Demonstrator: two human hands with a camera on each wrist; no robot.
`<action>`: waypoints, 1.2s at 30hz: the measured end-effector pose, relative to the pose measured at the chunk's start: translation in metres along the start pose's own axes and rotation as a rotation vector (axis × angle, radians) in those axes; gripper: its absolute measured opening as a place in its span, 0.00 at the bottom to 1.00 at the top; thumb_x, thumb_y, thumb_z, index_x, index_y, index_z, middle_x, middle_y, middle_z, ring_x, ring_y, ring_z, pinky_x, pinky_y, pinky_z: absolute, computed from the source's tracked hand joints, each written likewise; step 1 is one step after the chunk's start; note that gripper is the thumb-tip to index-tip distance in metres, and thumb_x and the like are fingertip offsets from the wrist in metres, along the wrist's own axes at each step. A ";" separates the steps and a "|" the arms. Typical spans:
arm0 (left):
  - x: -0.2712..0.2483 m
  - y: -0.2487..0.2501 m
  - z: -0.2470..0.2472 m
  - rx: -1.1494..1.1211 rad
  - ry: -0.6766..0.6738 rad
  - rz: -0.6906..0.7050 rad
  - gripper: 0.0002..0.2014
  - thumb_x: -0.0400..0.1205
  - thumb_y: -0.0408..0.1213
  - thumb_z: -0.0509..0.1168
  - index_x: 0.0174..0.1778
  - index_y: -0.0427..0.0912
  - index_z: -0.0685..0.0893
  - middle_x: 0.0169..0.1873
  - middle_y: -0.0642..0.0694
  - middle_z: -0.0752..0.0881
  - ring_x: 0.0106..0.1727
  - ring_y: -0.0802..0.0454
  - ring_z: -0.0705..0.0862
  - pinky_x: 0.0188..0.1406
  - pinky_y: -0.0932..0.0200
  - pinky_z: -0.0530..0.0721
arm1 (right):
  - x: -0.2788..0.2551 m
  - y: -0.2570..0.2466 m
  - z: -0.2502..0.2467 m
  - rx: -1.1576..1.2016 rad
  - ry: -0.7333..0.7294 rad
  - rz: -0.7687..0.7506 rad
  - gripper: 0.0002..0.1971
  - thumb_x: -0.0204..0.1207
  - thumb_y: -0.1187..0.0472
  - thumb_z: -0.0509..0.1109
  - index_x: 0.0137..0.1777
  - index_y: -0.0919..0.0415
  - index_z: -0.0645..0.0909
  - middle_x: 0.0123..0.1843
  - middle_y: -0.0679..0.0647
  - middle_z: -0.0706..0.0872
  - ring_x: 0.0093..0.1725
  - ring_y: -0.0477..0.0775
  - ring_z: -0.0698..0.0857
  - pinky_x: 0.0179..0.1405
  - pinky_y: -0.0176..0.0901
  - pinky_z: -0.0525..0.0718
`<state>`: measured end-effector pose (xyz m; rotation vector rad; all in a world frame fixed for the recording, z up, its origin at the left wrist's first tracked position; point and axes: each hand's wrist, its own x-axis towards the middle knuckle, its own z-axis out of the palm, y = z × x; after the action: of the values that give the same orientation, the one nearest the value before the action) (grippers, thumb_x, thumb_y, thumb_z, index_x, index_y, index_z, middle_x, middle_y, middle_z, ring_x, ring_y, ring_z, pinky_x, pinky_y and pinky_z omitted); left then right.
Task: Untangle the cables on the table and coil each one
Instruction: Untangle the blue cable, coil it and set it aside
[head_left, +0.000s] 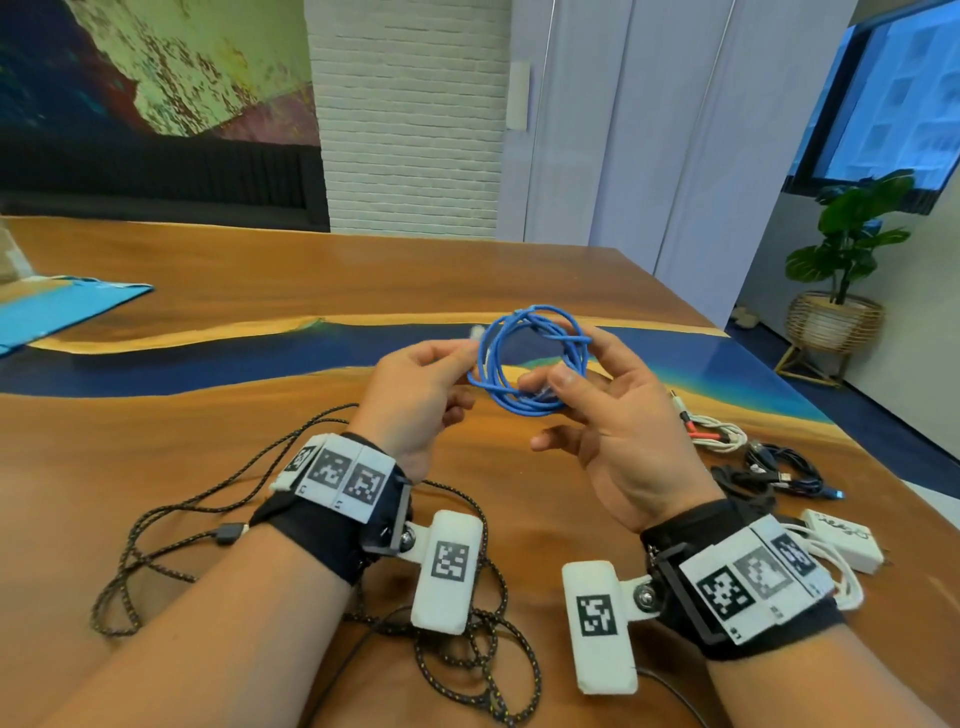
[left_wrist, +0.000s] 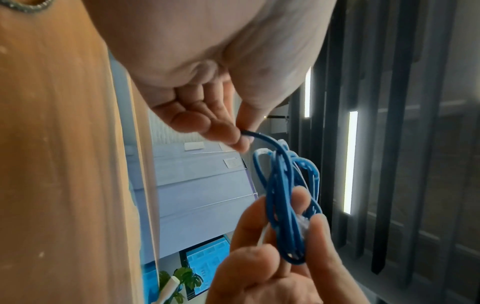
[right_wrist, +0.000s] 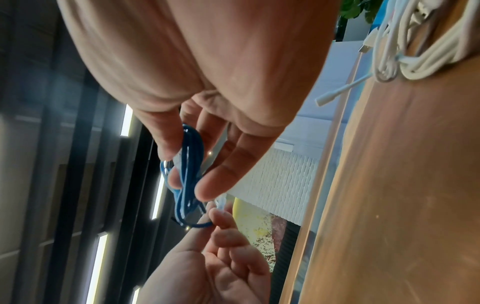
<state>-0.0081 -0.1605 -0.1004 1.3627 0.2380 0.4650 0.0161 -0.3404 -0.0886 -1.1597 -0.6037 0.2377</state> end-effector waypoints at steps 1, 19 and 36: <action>-0.002 0.001 0.001 0.065 -0.061 -0.001 0.07 0.85 0.41 0.72 0.49 0.41 0.92 0.28 0.51 0.81 0.26 0.55 0.75 0.28 0.59 0.72 | 0.000 -0.001 -0.001 -0.006 -0.005 0.006 0.20 0.79 0.64 0.70 0.71 0.57 0.80 0.44 0.62 0.92 0.47 0.56 0.91 0.28 0.46 0.88; -0.016 0.006 0.012 -0.249 -0.219 -0.102 0.16 0.87 0.31 0.66 0.72 0.42 0.77 0.37 0.42 0.89 0.40 0.47 0.88 0.48 0.53 0.87 | 0.007 0.016 -0.006 -0.140 0.108 0.184 0.10 0.86 0.64 0.68 0.64 0.57 0.85 0.52 0.65 0.93 0.42 0.60 0.92 0.26 0.42 0.86; -0.011 -0.001 0.005 -0.059 -0.139 -0.183 0.13 0.87 0.46 0.67 0.63 0.46 0.89 0.46 0.46 0.94 0.52 0.47 0.90 0.59 0.46 0.82 | 0.050 -0.067 -0.076 -0.222 0.513 0.067 0.07 0.82 0.59 0.75 0.58 0.53 0.87 0.44 0.51 0.92 0.33 0.50 0.89 0.20 0.36 0.75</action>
<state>-0.0152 -0.1697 -0.1018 1.2966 0.2300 0.2220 0.0913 -0.4028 -0.0314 -1.3917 -0.1397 -0.0759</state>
